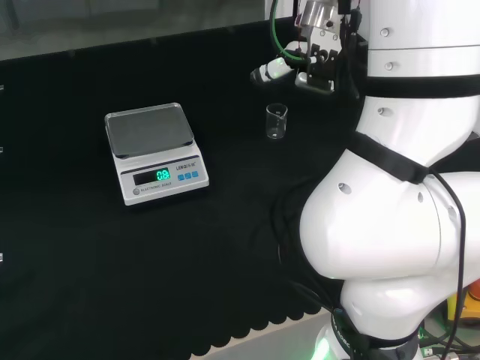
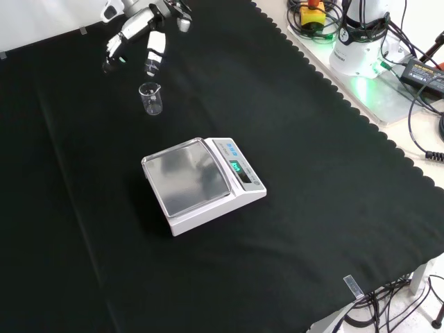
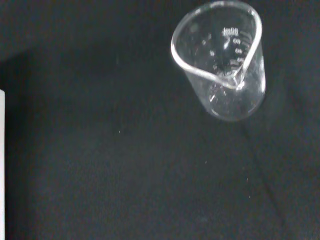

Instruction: Pick up the beaker.

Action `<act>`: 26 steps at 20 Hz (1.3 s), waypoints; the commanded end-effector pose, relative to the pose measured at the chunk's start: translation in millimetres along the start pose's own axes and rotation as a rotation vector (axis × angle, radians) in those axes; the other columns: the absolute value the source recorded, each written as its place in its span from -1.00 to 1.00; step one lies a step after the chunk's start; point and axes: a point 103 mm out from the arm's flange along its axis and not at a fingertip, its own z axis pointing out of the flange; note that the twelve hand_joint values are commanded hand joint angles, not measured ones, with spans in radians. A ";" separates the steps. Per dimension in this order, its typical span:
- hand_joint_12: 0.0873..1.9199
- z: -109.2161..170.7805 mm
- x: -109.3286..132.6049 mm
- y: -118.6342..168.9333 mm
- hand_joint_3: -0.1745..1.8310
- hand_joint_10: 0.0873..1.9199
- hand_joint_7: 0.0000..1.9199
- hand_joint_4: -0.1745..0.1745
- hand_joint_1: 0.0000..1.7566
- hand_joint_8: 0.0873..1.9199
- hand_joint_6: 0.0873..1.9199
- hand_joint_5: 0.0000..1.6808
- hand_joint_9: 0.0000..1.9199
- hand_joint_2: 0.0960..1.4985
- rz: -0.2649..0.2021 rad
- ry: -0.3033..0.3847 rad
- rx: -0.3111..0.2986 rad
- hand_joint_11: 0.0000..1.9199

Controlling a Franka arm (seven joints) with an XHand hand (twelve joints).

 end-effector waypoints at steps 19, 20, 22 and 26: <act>0.56 64.9 -1.4 7.7 -0.73 -0.10 -0.90 -0.35 -0.44 -0.22 -1.00 -0.62 -1.00 -0.03 0.034 0.006 0.120 -0.85; 0.56 66.5 -2.0 8.6 -0.73 -0.10 -0.90 -0.35 -0.44 -0.22 -1.00 -0.62 -1.00 -0.03 0.038 0.003 0.121 -0.85; 0.56 68.6 -2.6 10.0 -0.73 -0.10 -0.90 -0.36 -0.41 -0.22 -1.00 -0.62 -1.00 -0.03 0.048 -0.008 0.120 -0.85; 0.53 69.6 -3.4 11.3 -0.73 -0.08 -0.89 -0.37 -0.25 -0.21 -1.00 -0.62 -1.00 -0.02 0.066 -0.037 0.096 -0.82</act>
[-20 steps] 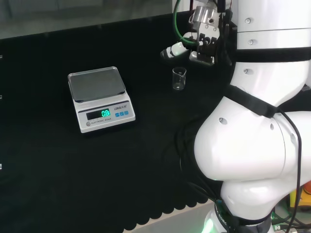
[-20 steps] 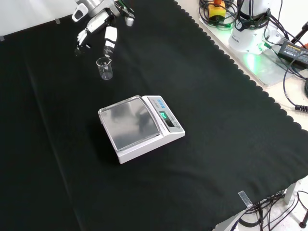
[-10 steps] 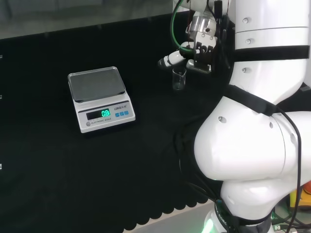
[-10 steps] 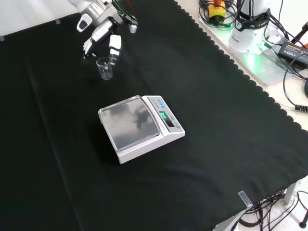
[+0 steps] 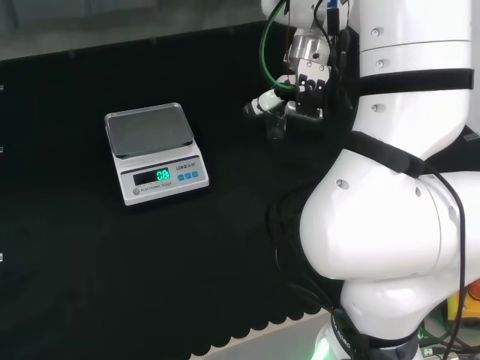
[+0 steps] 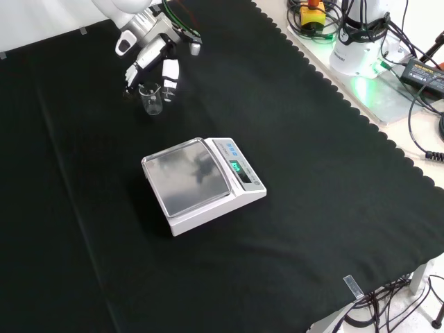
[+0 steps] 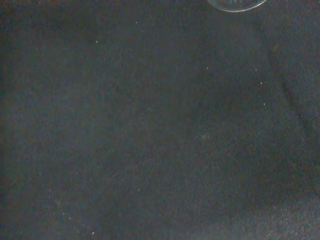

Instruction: Pick up the beaker.

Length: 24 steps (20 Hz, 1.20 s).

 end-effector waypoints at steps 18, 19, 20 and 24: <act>0.09 3.3 -6.7 4.2 -0.22 -0.37 -0.43 -0.60 0.15 -0.24 -0.63 -0.29 -0.36 -0.19 0.084 -0.020 -0.174 -0.13; 0.05 2.9 -6.0 4.4 -0.21 -0.39 -0.40 -0.61 0.16 -0.24 -0.53 -0.27 -0.32 -0.19 0.086 -0.017 -0.182 -0.08; 0.02 2.5 -5.4 4.7 -0.20 -0.42 -0.38 -0.62 0.17 -0.24 -0.45 -0.25 -0.29 -0.18 0.088 -0.015 -0.190 -0.04; -0.08 0.3 -2.6 6.5 -0.19 -0.50 -0.29 -0.66 0.21 -0.25 -0.34 -0.15 -0.16 -0.16 0.096 -0.017 -0.208 0.09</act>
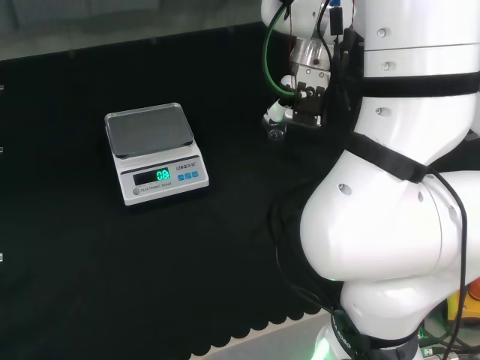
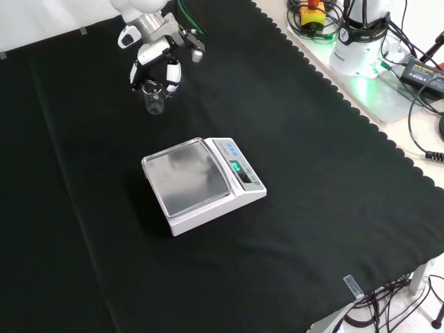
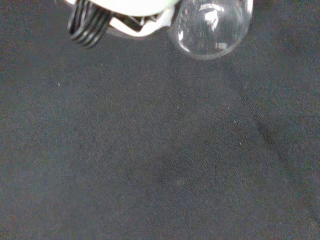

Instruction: Pick up the beaker.

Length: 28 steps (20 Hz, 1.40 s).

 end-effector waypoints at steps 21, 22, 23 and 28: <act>-0.34 -95.0 55.7 -43.5 -0.16 -0.77 -0.15 -0.87 0.35 -0.25 -0.31 -0.04 0.18 -0.13 -0.042 -0.359 0.002 0.42; -0.34 -98.9 59.8 -47.5 -0.16 -0.78 -0.15 -0.88 0.35 -0.25 -0.31 -0.04 0.19 -0.13 -0.046 -0.379 0.006 0.42; -0.35 -103.5 64.0 -52.1 -0.16 -0.79 -0.14 -0.88 0.35 -0.25 -0.31 -0.03 0.21 -0.13 -0.050 -0.392 0.002 0.42; -0.38 -130.2 85.3 -81.6 -0.16 -0.86 -0.10 -0.91 0.36 -0.26 -0.32 0.00 0.31 -0.13 -0.078 -0.441 -0.012 0.44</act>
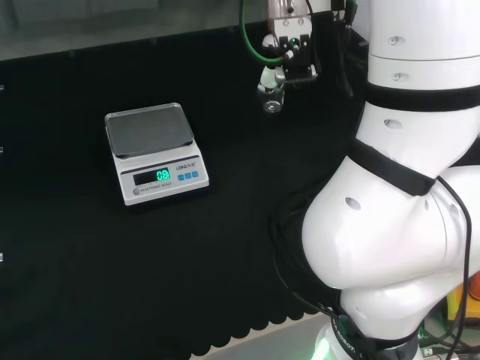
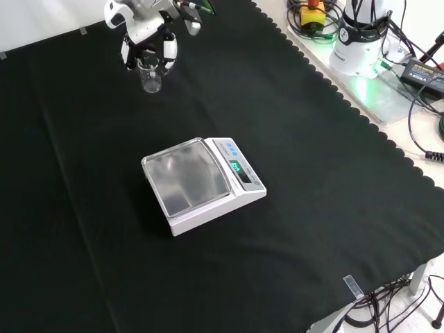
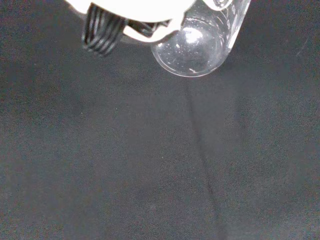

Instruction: Pick up the beaker.

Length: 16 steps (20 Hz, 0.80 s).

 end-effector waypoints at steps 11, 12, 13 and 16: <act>-0.41 -89.7 60.2 -100.0 -0.15 -0.92 -0.06 -0.93 0.36 -0.27 -0.33 0.04 0.36 -0.13 -0.082 -0.145 -0.066 0.47; -0.41 -90.9 63.2 -102.0 -0.15 -0.92 -0.06 -0.93 0.36 -0.27 -0.33 0.04 0.36 -0.13 -0.083 -0.147 -0.063 0.47; -0.41 -91.9 66.2 -103.0 -0.15 -0.93 -0.06 -0.93 0.36 -0.27 -0.33 0.04 0.36 -0.13 -0.084 -0.151 -0.060 0.47; -0.41 -94.5 72.7 -103.0 -0.15 -0.93 -0.06 -0.93 0.36 -0.27 -0.33 0.04 0.37 -0.14 -0.085 -0.152 -0.060 0.47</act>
